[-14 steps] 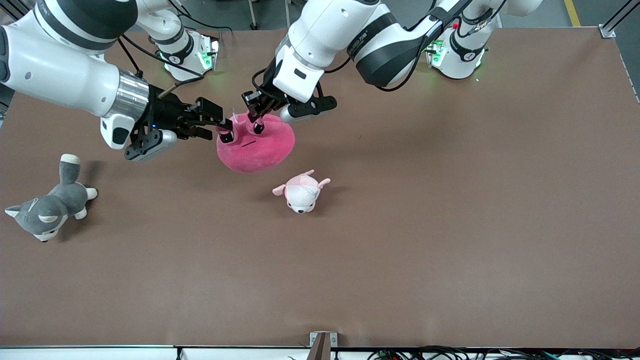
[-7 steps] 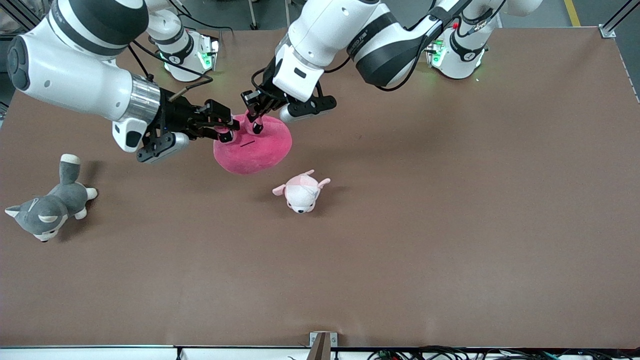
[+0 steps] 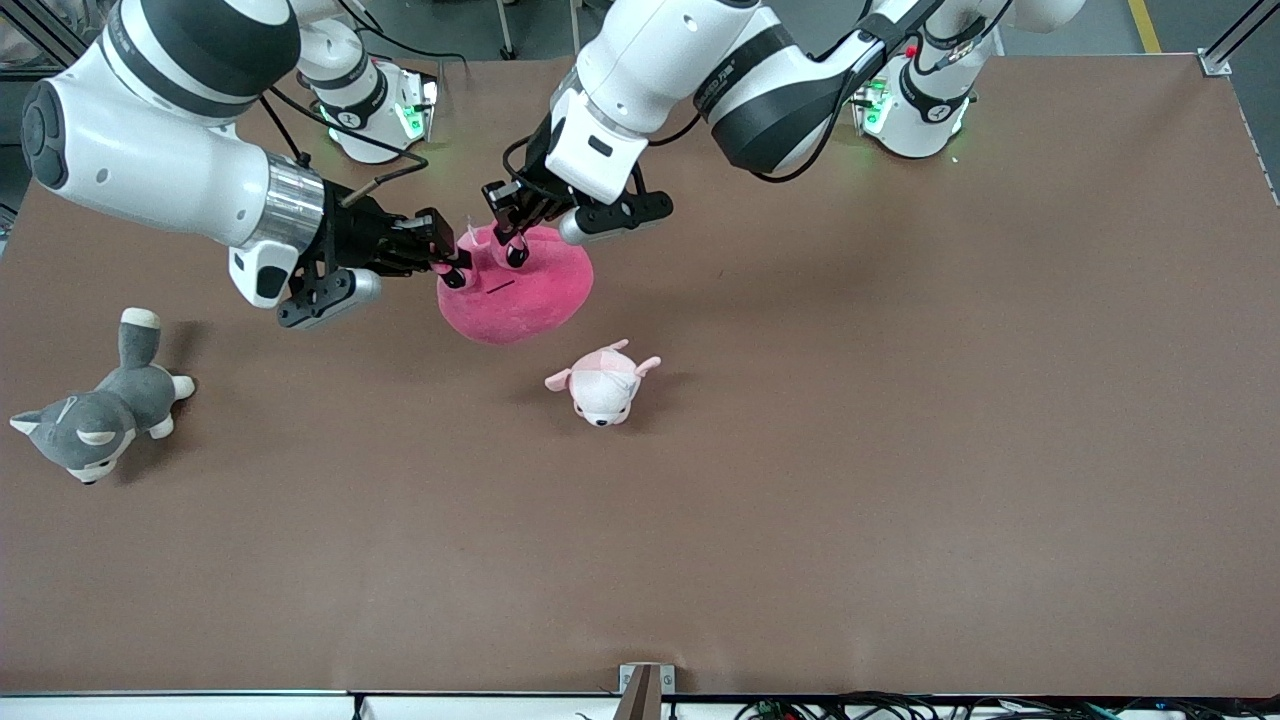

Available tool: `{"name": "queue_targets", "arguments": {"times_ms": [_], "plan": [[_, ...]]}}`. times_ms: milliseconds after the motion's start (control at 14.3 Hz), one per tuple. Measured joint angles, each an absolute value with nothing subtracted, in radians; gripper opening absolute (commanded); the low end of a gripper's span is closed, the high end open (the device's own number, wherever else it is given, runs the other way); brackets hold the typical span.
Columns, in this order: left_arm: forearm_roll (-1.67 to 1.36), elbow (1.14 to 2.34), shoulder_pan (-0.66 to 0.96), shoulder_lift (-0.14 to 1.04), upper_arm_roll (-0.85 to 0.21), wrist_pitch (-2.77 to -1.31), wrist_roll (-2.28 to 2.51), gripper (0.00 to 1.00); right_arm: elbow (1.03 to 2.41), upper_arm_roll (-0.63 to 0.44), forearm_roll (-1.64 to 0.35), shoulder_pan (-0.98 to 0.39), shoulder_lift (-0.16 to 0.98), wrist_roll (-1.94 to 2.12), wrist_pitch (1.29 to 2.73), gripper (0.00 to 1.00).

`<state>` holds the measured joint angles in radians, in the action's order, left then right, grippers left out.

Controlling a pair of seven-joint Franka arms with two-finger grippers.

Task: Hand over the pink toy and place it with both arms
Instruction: 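Open the left gripper and withdraw it while the right gripper holds the pig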

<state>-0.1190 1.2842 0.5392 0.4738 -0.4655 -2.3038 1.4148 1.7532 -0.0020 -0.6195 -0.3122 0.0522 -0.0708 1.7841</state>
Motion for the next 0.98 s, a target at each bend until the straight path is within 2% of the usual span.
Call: {"name": "queue_targets", "arguments": {"times_ms": [70,140,210,280,630,980], "plan": [[-0.119,1.284,0.539,0.474,-0.465,-2.304,1.415,0.29,1.752,-0.005,-0.615,-0.312,0.052,-0.071,1.784,0.05],[-0.119,1.284,0.539,0.474,-0.465,-2.305,1.415,0.51,1.749,-0.009,-0.601,-0.309,0.052,-0.071,1.786,0.05],[-0.119,1.283,0.538,0.474,-0.465,-2.308,1.415,0.93,1.743,-0.012,-0.570,-0.301,0.052,-0.071,1.787,0.05],[-0.119,1.281,0.536,0.474,-0.464,-2.310,1.415,1.00,1.736,-0.015,-0.535,-0.290,0.052,-0.070,1.784,0.05],[-0.110,1.265,0.481,0.466,-0.454,-2.278,1.393,1.00,1.722,-0.023,-0.481,-0.196,0.056,-0.046,1.724,0.05],[-0.001,1.257,0.265,0.402,-0.451,-1.931,1.143,1.00,1.720,-0.026,-0.482,-0.034,0.156,0.086,1.727,0.05]]}}
